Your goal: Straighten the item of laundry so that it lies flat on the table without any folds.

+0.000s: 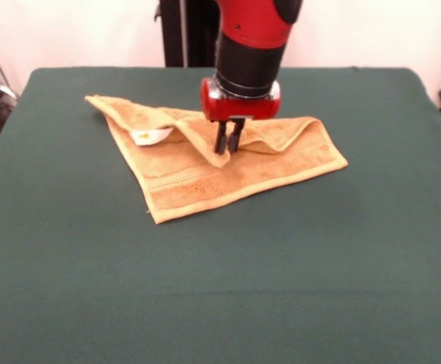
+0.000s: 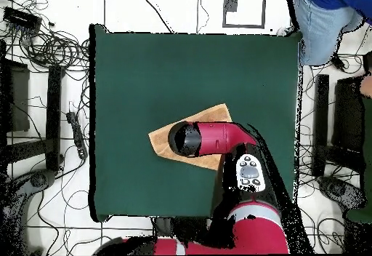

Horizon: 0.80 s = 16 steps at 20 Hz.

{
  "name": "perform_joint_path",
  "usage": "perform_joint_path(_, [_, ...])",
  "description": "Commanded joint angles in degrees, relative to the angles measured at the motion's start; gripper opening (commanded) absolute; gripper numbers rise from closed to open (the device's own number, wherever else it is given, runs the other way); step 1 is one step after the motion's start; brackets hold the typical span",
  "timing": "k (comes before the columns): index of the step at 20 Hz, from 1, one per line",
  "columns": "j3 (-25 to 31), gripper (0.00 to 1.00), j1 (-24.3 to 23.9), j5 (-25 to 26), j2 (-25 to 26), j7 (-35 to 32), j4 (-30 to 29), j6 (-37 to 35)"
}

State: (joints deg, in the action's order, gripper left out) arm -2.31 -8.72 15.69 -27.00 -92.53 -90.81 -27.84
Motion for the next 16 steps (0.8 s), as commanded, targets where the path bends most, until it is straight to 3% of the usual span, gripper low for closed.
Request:
perform_joint_path(1, [-1.6,0.0,2.2,-4.6,3.2,-14.6,-5.6,-7.4])
perform_joint_path(16, [-1.8,0.0,1.9,-7.1,-4.8,-10.3,-12.5,-13.3])
